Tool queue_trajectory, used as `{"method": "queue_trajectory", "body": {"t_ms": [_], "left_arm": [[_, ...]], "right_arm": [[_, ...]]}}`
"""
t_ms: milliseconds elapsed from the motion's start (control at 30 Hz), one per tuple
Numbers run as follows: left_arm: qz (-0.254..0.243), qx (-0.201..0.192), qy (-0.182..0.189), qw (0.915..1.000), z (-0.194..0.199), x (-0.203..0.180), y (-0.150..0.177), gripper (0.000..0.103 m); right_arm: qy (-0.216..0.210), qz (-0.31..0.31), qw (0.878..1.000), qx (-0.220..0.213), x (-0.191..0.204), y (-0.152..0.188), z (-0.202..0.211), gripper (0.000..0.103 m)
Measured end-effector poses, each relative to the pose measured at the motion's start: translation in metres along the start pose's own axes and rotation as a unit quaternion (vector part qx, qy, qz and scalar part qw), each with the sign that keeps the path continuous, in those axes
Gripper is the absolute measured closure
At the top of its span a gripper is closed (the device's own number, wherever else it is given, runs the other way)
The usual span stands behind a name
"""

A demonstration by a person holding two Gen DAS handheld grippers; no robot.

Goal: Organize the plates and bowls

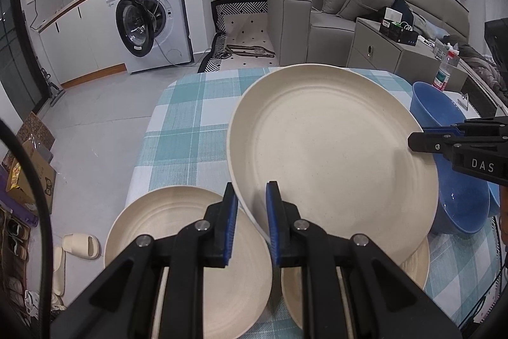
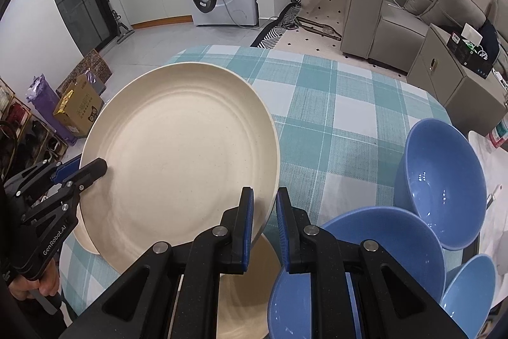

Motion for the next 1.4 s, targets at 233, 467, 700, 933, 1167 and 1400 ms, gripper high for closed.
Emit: {"method": "queue_trajectory", "body": {"t_ms": [233,467,700,933,1167,1400], "left_arm": [[-0.006,-0.006,-0.002,1.0,0.012,-0.005,0.005,0.087],[-0.017,-0.011,0.001,0.9998,0.026,-0.012,0.016,0.087],[-0.025,-0.011,0.001,0.9996,0.037,-0.016,0.028,0.087],[-0.017,-0.016,0.005,0.9997,0.047,-0.014,0.038,0.087],[-0.01,-0.015,0.008,0.9998,0.051,-0.012,0.049,0.087],[-0.003,-0.012,0.012,0.9998,0.053,-0.01,0.059,0.087]], "right_arm": [[-0.005,-0.003,1.0,-0.004,0.002,0.014,0.01,0.088],[-0.01,-0.006,1.0,-0.007,0.002,0.028,0.025,0.088],[-0.013,-0.005,1.0,-0.003,0.005,0.041,0.033,0.088],[-0.02,-0.004,1.0,-0.006,0.009,0.055,0.045,0.088],[-0.025,-0.002,1.0,-0.007,0.016,0.068,0.053,0.088],[-0.029,-0.003,1.0,-0.006,0.02,0.081,0.058,0.088]]}}
Point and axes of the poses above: each gripper's, at about its wrist camera, not at the fingertips, and z roughly against the way its jaws point, x to its left, y to its underside, the point moved 1 cm from there along -z, roughly the way its jaws point, and after that the axes turned 15 degrees about -x, right-handed, at the moved point
